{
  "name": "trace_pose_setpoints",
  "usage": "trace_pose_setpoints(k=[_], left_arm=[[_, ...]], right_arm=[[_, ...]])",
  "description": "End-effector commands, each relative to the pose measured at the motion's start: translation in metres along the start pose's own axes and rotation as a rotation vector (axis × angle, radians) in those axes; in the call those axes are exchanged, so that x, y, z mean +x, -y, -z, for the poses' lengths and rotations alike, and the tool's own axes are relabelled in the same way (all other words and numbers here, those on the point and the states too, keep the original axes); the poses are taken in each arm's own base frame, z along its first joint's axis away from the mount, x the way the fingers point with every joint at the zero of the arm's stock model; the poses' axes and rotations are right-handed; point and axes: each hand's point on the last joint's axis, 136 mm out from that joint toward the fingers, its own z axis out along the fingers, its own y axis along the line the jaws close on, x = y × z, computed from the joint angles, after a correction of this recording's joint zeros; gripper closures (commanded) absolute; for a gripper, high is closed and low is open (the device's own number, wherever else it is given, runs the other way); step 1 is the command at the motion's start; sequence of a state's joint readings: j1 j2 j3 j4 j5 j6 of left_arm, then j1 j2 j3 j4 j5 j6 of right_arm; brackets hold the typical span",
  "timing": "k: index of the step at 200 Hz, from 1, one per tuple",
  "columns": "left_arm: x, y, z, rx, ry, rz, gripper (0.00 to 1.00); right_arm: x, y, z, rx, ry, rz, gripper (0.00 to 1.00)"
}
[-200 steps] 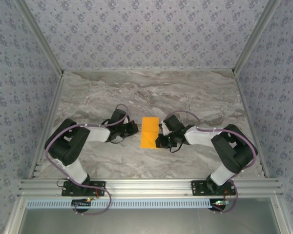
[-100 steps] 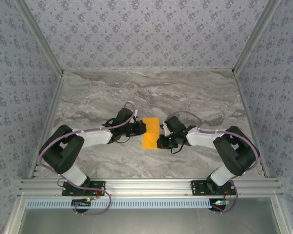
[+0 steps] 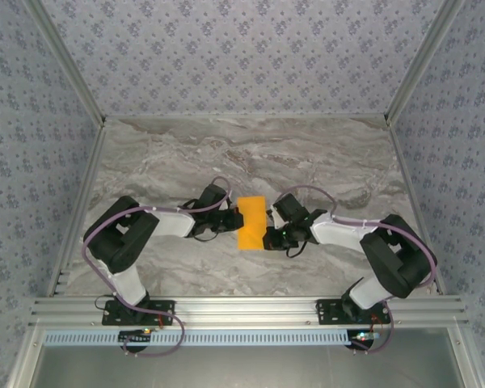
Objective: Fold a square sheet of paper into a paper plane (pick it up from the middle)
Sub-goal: Fold the triangle a second time at the center of the table.
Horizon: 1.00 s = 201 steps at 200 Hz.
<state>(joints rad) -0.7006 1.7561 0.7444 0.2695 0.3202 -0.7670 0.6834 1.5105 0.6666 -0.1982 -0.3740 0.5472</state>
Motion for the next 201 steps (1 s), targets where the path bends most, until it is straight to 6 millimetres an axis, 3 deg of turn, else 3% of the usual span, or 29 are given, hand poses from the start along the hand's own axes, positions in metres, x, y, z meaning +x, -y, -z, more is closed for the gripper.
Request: trace_pose_setpoints(k=[1, 21, 52, 114, 141, 201], left_arm=[[0.007, -0.019, -0.003, -0.07, -0.012, -0.002, 1.0], [0.01, -0.022, -0.003, -0.081, -0.023, -0.005, 1.0], [0.012, -0.024, -0.003, -0.093, -0.031, -0.008, 1.0], [0.015, -0.03, -0.003, -0.117, -0.038, 0.006, 1.0], [0.018, -0.039, -0.003, -0.157, -0.045, 0.025, 1.0], [0.038, -0.083, -0.001, -0.316, -0.069, 0.107, 1.0]], right_arm=[[-0.016, -0.022, 0.01, -0.025, 0.044, 0.065, 1.0], [-0.038, -0.035, 0.007, -0.05, 0.099, 0.071, 1.0], [-0.056, -0.038, -0.007, -0.052, 0.125, 0.05, 1.0], [-0.062, -0.031, -0.028, -0.038, 0.098, 0.03, 1.0], [-0.049, -0.015, -0.033, -0.002, 0.059, 0.015, 1.0], [0.014, 0.024, -0.021, 0.043, -0.051, -0.017, 1.0]])
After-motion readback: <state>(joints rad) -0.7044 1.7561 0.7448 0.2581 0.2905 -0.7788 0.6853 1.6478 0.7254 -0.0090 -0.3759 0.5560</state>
